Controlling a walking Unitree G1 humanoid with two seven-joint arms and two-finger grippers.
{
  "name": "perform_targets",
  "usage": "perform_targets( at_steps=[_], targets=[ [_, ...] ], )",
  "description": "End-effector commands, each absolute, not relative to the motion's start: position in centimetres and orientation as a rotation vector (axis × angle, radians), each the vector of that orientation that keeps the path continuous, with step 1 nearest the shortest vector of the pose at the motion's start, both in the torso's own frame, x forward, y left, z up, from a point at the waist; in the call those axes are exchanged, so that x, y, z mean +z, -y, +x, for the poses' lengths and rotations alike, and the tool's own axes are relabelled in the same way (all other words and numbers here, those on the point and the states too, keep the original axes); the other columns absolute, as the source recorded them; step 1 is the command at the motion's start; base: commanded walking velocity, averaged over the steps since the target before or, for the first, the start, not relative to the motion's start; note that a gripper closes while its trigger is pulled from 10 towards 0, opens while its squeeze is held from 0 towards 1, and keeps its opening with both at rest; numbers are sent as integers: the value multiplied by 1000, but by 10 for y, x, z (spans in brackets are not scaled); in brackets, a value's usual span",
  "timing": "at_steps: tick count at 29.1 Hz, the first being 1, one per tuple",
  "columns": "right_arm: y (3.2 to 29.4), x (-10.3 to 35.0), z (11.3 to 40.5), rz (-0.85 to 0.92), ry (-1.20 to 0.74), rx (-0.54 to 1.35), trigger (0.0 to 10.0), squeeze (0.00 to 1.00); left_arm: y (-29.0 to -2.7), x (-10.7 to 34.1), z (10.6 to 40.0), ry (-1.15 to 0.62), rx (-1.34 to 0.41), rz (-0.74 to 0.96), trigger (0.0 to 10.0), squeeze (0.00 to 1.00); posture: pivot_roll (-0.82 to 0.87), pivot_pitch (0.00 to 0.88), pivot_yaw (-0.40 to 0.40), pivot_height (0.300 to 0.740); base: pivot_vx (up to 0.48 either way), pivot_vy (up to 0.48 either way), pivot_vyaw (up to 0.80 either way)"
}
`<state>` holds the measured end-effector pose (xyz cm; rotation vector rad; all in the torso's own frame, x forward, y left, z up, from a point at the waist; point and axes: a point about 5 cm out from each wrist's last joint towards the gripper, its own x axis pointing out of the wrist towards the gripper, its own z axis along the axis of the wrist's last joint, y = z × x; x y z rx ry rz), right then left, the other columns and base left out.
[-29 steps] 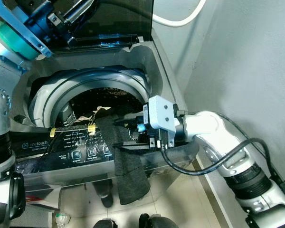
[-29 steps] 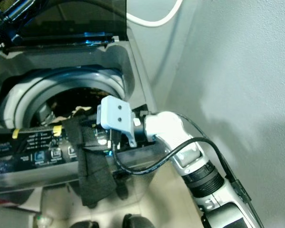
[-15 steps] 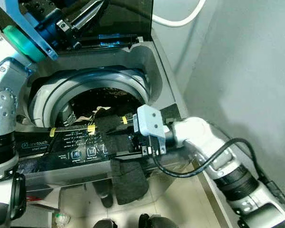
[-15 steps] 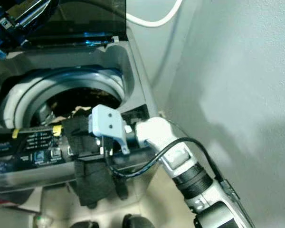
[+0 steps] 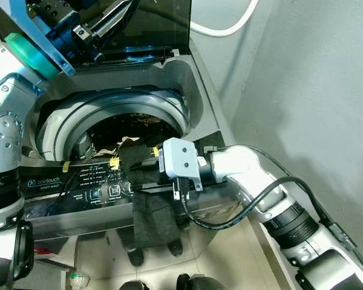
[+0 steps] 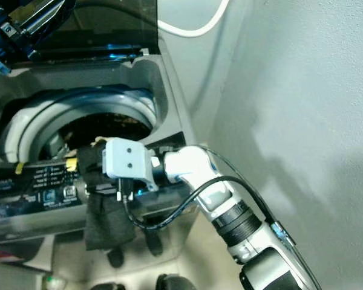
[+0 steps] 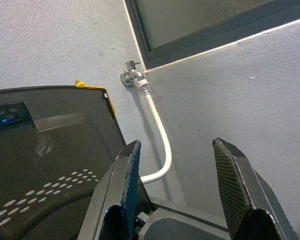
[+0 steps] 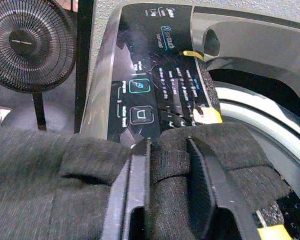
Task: Clothes washing
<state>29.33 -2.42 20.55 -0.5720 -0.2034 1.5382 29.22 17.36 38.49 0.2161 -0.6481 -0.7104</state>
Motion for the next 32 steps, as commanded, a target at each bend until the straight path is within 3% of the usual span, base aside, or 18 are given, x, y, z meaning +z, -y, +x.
perform_targets(
  at_steps=[1,12,16,20,21,24,27,32],
  targets=[
    [34,190,300,-581,98,1504,0,0,-170,389,290,665,-719,228,10000,0,78,92,33,740,0,0,0],
    [32,197,303,-532,146,1493,0,0,-168,388,289,664,-715,224,10000,0,77,96,31,740,0,0,0],
    [28,213,305,-456,229,1461,0,0,-168,387,290,663,-714,219,10000,0,77,97,31,740,0,0,0],
    [13,257,315,-326,424,1337,0,0,-167,389,290,673,-717,201,10000,0,70,101,33,740,0,0,0],
    [-2,292,324,-238,563,1204,10000,0,-165,394,288,716,-724,157,10000,0,67,101,32,740,0,0,0],
    [-8,302,328,-208,601,1148,10000,0,-164,397,287,736,-727,135,10000,0,67,101,32,740,0,0,0],
    [-22,324,344,-133,652,895,10000,0,-164,402,282,776,-746,89,10000,0,66,101,32,740,0,0,0],
    [-33,328,351,-105,649,746,10000,0,-163,403,281,782,-756,81,10000,0,74,100,33,740,0,0,0]
  ],
)
